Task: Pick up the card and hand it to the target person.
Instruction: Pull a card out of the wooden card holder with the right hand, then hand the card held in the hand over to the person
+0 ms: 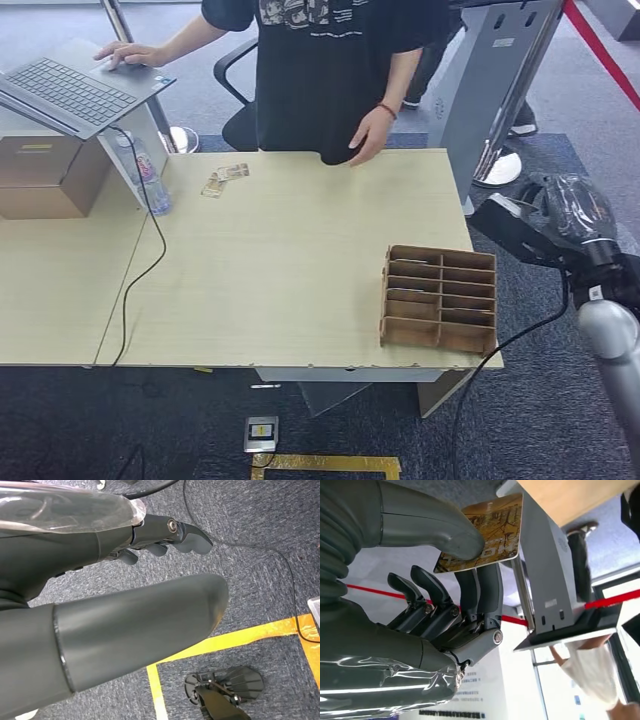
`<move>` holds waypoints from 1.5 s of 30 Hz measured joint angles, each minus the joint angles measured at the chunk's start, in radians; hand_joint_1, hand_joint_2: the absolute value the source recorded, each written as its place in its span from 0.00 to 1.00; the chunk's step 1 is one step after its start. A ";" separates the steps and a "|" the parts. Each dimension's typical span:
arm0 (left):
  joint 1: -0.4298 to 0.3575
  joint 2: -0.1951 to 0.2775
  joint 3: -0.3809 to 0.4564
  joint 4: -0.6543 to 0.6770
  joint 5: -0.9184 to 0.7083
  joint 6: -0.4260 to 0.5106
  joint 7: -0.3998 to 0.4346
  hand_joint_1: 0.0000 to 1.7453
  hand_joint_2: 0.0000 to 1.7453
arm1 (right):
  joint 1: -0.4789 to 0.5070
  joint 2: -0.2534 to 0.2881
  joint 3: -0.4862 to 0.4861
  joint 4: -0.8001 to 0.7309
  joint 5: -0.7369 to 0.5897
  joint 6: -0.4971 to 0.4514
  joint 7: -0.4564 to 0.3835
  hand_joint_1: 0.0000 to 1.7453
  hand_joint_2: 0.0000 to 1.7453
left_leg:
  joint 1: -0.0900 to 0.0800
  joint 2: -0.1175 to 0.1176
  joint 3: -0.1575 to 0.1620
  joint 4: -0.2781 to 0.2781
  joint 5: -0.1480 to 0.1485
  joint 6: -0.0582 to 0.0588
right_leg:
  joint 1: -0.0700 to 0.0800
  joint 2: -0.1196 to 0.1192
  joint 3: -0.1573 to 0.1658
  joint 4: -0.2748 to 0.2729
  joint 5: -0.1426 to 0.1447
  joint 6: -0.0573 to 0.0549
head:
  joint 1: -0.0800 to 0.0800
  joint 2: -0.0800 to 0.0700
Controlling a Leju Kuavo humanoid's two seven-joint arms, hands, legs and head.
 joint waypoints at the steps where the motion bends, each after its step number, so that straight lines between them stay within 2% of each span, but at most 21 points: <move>1: 0.000 0.000 0.000 0.000 0.000 0.000 0.000 0.00 0.00 | -0.007 -0.007 -0.001 -0.007 -0.009 -0.001 0.002 0.95 1.00 | 0.000 0.000 0.000 0.000 0.000 0.000 | 0.000 0.000 0.000 0.000 0.000 0.000 | 0.000 0.000; 5: 0.000 0.000 0.000 0.000 0.000 0.000 -0.002 0.00 0.00 | -0.027 -0.025 -0.005 -0.024 -0.031 -0.013 0.003 0.97 1.00 | 0.000 0.000 0.000 0.000 0.000 0.000 | 0.000 0.000 0.000 0.000 0.000 0.000 | 0.000 0.000; 8: 0.000 0.000 0.000 0.000 -0.004 0.000 -0.003 0.00 0.00 | -0.039 -0.027 0.000 -0.024 0.005 -0.046 0.008 1.00 1.00 | 0.000 0.000 -0.001 0.000 0.000 0.000 | 0.000 0.000 0.000 0.000 0.000 0.000 | 0.000 0.000; 16: -0.008 -0.002 0.000 0.000 -0.018 0.000 -0.004 0.00 0.00 | -0.080 -0.010 0.070 0.036 0.297 -0.179 0.070 1.00 1.00 | 0.000 -0.001 -0.002 -0.001 0.000 0.000 | 0.000 -0.001 0.000 0.000 0.000 0.000 | 0.000 0.000; 20: -0.015 -0.004 0.000 0.000 -0.024 0.004 -0.001 0.00 0.00 | -0.125 0.032 0.143 0.134 0.503 -0.273 0.122 1.00 1.00 | 0.000 -0.001 -0.002 -0.001 0.000 0.000 | 0.000 -0.001 0.000 0.001 0.000 0.000 | 0.000 0.000; 24: -0.018 -0.008 0.000 0.000 -0.025 0.010 0.006 0.00 0.00 | -0.168 0.074 0.199 0.239 0.599 -0.330 0.142 1.00 1.00 | 0.000 -0.001 -0.002 -0.001 0.000 0.000 | 0.000 -0.001 0.000 0.001 0.000 0.000 | 0.000 0.000; 25: -0.018 -0.008 0.000 0.000 -0.025 0.011 0.007 0.00 0.00 | -0.177 0.083 0.211 0.264 0.607 -0.335 0.142 0.97 1.00 | 0.000 -0.001 -0.002 -0.001 0.000 0.000 | 0.000 -0.001 0.000 0.001 0.000 0.000 | 0.000 0.000; 27: -0.018 -0.010 0.000 0.000 -0.026 0.012 0.008 0.00 0.00 | -0.195 0.101 0.231 0.310 0.615 -0.340 0.140 0.80 1.00 | 0.000 -0.001 -0.002 -0.001 0.000 0.000 | 0.000 -0.001 0.000 0.001 0.000 0.000 | 0.000 0.000; 29: -0.018 -0.010 0.000 0.000 -0.029 0.012 0.009 0.00 0.00 | -0.207 0.115 0.247 0.352 0.615 -0.340 0.136 0.37 1.00 | 0.000 -0.001 -0.002 -0.001 0.000 0.000 | 0.000 -0.001 0.000 0.001 0.000 0.000 | 0.000 0.000; 31: -0.018 -0.011 0.000 0.000 -0.031 0.011 0.009 0.00 0.00 | -0.214 0.128 0.261 0.390 0.598 -0.335 0.125 0.04 1.00 | 0.000 -0.001 -0.002 -0.001 0.000 0.000 | 0.000 -0.001 0.000 0.001 0.000 0.000 | 0.000 0.000; 33: -0.018 -0.011 0.000 0.000 -0.032 0.010 0.009 0.00 0.00 | -0.216 0.136 0.270 0.418 0.558 -0.320 0.107 0.00 1.00 | 0.000 -0.001 -0.002 0.000 0.000 0.000 | 0.000 -0.001 0.000 0.001 0.000 0.000 | 0.000 0.000; 39: -0.016 -0.011 0.000 0.000 -0.029 0.008 0.009 0.00 0.00 | -0.214 0.145 0.279 0.449 0.407 -0.231 0.068 0.00 1.00 | 0.000 -0.001 -0.001 0.000 0.000 0.000 | 0.000 -0.001 0.000 0.001 0.000 0.000 | 0.000 0.000; 45: -0.007 -0.009 0.000 0.000 -0.016 0.008 0.008 0.00 0.00 | -0.171 0.144 0.263 0.396 0.283 -0.150 0.084 0.00 1.00 | 0.000 -0.001 0.000 0.000 0.000 0.000 | 0.000 0.000 -0.001 0.001 0.000 0.000 | 0.000 0.000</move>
